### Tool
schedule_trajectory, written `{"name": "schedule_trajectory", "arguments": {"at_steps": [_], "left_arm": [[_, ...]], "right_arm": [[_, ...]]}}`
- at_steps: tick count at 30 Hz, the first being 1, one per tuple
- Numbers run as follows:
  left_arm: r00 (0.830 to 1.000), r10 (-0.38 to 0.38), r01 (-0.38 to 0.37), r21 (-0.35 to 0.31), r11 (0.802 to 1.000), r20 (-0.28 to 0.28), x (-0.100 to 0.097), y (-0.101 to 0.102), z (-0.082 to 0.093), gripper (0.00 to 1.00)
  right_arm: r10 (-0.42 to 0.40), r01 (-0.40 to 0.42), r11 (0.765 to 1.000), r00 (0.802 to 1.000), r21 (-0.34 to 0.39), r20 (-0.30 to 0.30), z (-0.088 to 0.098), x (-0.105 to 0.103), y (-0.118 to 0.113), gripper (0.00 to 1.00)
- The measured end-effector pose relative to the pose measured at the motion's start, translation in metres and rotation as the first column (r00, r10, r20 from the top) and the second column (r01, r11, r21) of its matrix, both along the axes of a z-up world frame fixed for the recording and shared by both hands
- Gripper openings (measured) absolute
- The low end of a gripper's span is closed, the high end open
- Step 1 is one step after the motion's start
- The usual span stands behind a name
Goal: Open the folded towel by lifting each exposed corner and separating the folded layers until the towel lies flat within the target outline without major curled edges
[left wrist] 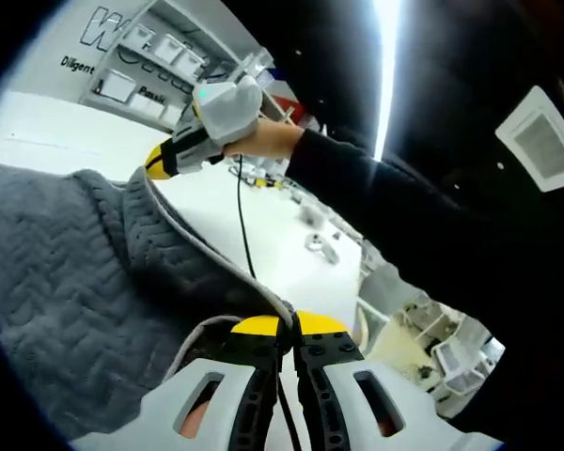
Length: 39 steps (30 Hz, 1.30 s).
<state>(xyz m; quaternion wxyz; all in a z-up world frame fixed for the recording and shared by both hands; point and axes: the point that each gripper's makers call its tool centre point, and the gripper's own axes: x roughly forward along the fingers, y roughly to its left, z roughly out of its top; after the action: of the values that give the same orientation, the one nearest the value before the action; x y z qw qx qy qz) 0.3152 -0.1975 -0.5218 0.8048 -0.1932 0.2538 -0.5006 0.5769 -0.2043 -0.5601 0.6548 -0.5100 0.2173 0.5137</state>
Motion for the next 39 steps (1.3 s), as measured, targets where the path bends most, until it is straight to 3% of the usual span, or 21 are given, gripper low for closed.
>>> {"name": "schedule_trajectory", "arguments": {"at_steps": [21, 39], "left_arm": [[1.0, 0.009, -0.009, 0.006, 1.0, -0.007, 0.002, -0.02, -0.013, 0.03], [1.0, -0.001, 0.001, 0.066, 0.998, 0.008, -0.004, -0.026, -0.025, 0.03]], "right_arm": [[-0.006, 0.006, 1.0, 0.999, 0.005, 0.037, -0.013, 0.003, -0.016, 0.01], [-0.044, 0.043, 0.999, 0.998, 0.027, 0.036, -0.026, -0.001, -0.03, 0.01]]}}
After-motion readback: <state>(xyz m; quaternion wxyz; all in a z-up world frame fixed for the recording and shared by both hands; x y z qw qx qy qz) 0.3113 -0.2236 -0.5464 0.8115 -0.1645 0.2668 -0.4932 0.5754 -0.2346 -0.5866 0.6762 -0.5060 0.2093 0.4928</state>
